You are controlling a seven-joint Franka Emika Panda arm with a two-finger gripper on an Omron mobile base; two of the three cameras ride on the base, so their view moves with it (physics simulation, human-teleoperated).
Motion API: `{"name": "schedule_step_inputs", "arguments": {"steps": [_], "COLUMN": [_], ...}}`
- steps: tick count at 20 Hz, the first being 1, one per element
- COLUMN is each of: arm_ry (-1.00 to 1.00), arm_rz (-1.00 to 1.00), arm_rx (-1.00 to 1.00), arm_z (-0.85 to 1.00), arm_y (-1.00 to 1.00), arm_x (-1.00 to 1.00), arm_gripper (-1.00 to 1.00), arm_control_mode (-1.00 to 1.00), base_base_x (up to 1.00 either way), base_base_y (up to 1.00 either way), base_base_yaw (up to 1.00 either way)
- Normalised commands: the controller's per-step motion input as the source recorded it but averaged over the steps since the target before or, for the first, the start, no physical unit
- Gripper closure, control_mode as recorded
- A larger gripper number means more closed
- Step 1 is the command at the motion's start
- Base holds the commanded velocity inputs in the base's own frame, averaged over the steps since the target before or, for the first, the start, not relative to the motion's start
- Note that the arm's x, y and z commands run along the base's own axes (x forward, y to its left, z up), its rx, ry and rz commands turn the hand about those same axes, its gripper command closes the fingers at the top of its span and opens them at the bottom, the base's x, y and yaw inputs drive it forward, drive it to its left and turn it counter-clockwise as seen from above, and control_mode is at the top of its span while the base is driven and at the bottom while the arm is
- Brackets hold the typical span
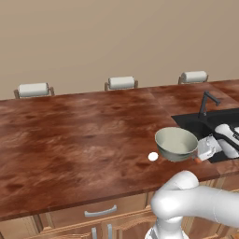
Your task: Gather the eggs and milk located in the vicinity of the sink area and place them right next to the bowl.
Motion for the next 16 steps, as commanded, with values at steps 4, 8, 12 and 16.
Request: {"name": "schedule_step_inputs", "arguments": {"steps": [4,8,12,16], "arm_ry": [0.0,0.0,0.0,0.0], "arm_rz": [0.0,0.0,0.0,-0.01], "arm_rx": [0.0,0.0,0.0,0.0], "arm_z": [0.0,0.0,0.0,0.0], "arm_y": [0.0,0.0,0.0,0.0], "arm_x": [-0.13,-0.06,0.0,0.0], "arm_gripper": [-1.0,-1.0,-1.0,-1.0], "arm_control_mode": [-1.0,-1.0,-1.0,-1.0], "base_base_x": [0.0,0.0,0.0,0.0], "base_base_y": [0.0,0.0,0.0,0.0], "base_base_yaw": [0.0,0.0,0.0,0.0]}}
